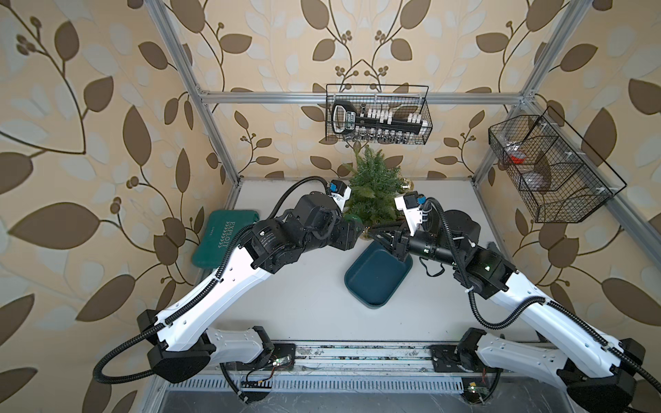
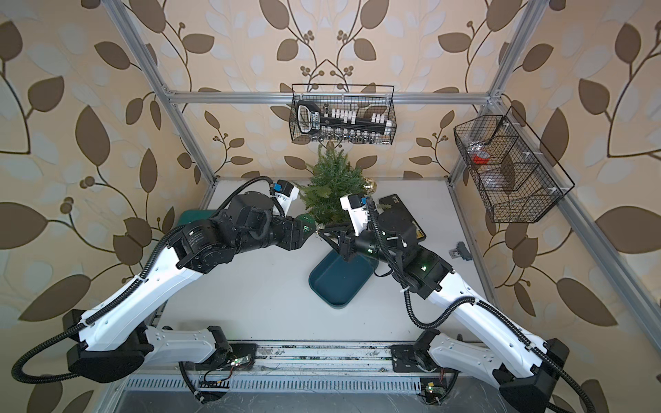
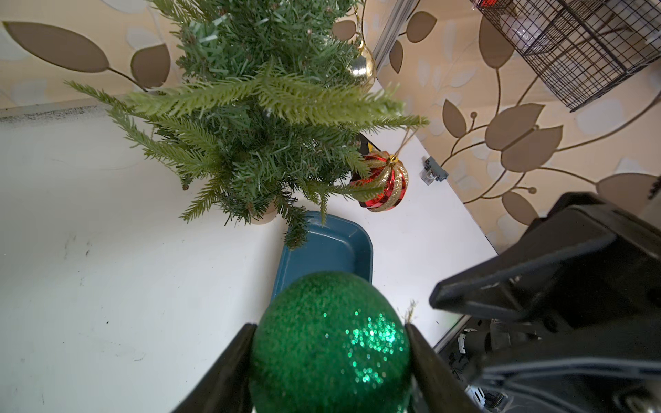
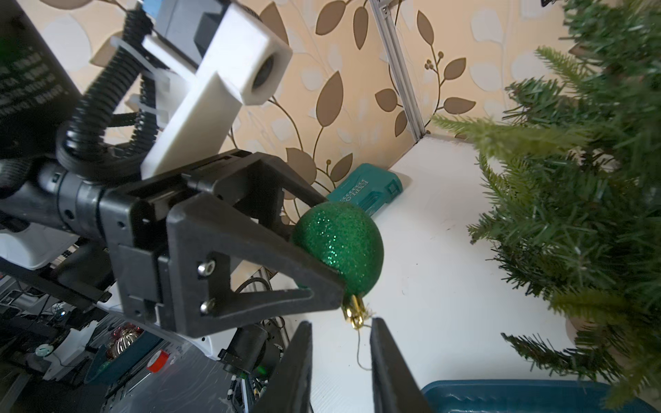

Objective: Decorate the small christmas tree with ornaments
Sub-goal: Hang an ornament on the christmas tree.

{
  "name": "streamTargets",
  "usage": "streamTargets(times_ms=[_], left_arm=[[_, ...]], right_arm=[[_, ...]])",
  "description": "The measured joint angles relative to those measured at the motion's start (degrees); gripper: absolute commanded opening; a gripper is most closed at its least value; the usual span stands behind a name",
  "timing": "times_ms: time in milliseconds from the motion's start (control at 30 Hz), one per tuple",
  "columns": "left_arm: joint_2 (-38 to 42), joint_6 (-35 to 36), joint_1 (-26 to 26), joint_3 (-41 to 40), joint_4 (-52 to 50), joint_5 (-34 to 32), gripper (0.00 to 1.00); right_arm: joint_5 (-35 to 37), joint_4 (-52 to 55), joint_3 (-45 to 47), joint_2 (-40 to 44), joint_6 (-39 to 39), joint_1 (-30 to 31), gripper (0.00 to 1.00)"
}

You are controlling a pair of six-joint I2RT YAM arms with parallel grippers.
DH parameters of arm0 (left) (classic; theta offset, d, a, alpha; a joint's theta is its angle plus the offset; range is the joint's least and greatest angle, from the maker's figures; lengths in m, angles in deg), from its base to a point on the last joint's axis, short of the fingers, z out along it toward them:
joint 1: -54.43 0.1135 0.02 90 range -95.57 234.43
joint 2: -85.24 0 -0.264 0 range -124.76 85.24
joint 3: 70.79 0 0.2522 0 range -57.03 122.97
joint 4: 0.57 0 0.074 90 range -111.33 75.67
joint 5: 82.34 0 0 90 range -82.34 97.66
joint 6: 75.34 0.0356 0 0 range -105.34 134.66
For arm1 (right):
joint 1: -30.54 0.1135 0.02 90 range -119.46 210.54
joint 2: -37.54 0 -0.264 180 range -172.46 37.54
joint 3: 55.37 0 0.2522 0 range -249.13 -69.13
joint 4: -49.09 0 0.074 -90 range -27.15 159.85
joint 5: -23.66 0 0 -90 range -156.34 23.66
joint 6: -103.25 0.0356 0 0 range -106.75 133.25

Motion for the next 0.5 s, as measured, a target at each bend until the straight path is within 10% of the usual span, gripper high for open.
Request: streamTargets(times_ms=[500], left_arm=[[0.9, 0.0, 0.4, 0.0, 0.0, -0.1, 0.55]], right_arm=[[0.9, -0.9, -1.2, -3.1, -0.1, 0.4, 0.00]])
